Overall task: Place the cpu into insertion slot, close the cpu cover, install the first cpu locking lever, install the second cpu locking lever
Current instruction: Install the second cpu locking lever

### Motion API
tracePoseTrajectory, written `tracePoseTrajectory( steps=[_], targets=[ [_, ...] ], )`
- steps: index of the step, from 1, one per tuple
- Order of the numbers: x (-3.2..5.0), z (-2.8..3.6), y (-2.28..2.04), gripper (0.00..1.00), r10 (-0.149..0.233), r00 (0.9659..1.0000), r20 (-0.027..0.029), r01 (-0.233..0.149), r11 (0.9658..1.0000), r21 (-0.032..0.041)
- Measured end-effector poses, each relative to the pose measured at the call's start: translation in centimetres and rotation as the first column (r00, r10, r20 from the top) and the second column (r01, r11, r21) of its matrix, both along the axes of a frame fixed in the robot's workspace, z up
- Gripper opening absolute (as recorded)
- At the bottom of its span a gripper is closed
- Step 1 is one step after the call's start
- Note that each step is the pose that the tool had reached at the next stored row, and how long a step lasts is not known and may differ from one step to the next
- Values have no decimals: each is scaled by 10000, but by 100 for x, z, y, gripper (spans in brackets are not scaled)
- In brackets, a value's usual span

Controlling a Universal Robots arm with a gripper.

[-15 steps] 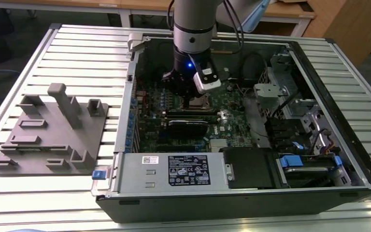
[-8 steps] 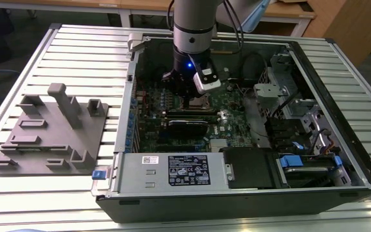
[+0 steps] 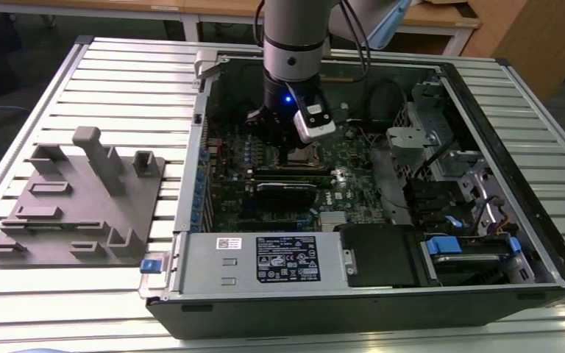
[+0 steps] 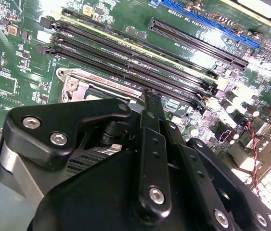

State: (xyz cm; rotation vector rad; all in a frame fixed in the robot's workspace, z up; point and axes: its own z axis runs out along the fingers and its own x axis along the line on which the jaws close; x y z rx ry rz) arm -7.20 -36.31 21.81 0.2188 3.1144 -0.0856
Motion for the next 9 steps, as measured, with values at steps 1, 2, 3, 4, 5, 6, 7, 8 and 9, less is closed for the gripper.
tracePoseTrajectory(
  steps=[1,2,3,4,5,6,7,8,9],
  targets=[
    [-2,0,0,10,0,10000,0,0,10000,0],
    [-3,0,0,10,0,10000,0,0,10000,0],
    [-3,0,0,10,0,10000,0,0,10000,0],
    [-3,0,0,10,0,10000,0,0,10000,0],
    [-3,0,0,10,-1,10000,0,1,10000,0],
    [-3,0,0,10,0,10000,0,0,10000,0],
    [-4,0,0,10,-1,10000,0,1,10000,0],
    [-6,-4,-1,10,0,10000,-1,0,10000,-1],
    [-7,-5,0,10,0,10000,-1,0,10000,-1]
  ],
)
